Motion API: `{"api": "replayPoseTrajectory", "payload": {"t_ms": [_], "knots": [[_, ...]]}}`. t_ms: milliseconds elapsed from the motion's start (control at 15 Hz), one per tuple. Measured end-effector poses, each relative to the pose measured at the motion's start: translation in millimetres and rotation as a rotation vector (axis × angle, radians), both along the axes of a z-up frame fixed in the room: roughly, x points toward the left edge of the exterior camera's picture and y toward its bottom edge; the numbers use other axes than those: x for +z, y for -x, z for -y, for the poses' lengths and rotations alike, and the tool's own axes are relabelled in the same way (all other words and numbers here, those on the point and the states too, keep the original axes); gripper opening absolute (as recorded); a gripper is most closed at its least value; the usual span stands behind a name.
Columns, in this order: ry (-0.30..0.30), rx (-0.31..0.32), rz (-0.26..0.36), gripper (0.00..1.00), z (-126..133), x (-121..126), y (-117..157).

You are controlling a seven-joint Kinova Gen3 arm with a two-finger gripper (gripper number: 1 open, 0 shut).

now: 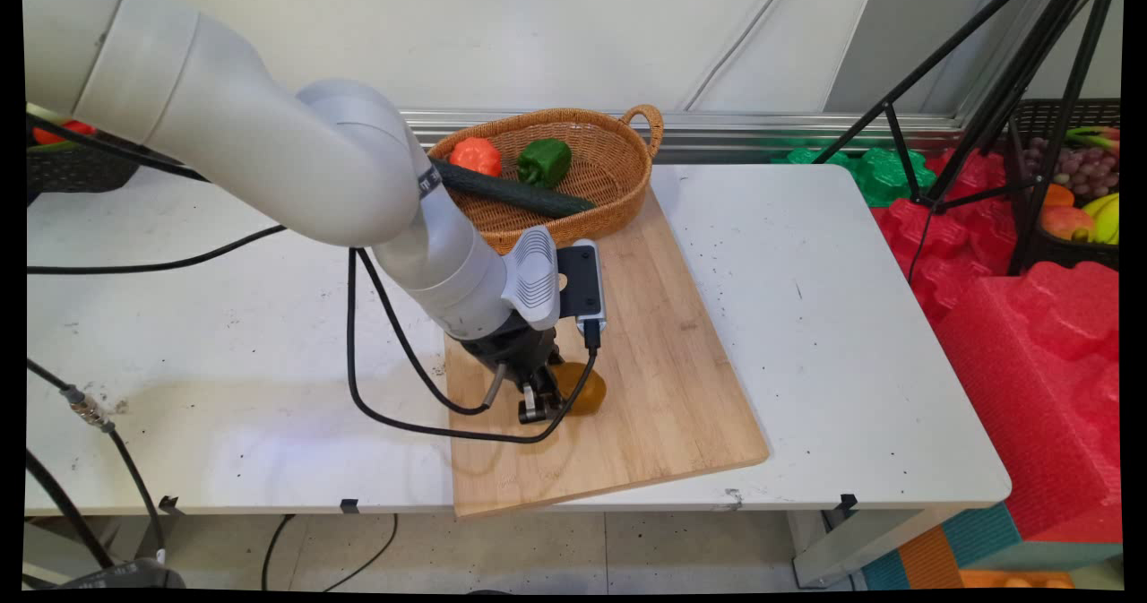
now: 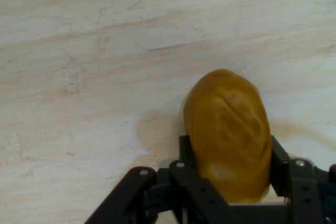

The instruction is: Place the picked object on the cutting board

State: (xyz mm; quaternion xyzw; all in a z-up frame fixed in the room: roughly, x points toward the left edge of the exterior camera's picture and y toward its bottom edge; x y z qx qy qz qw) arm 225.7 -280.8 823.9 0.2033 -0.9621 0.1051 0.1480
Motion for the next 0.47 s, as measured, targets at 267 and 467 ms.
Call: {"api": "replayPoseTrajectory", "payload": {"t_ms": [267, 467], "knots": [[-0.005, -0.014, 0.0, 1.0, -2.1, -3.0, -2.4], [-0.005, -0.022, -0.002, 1.0, -4.0, -2.7, -4.2]]}}
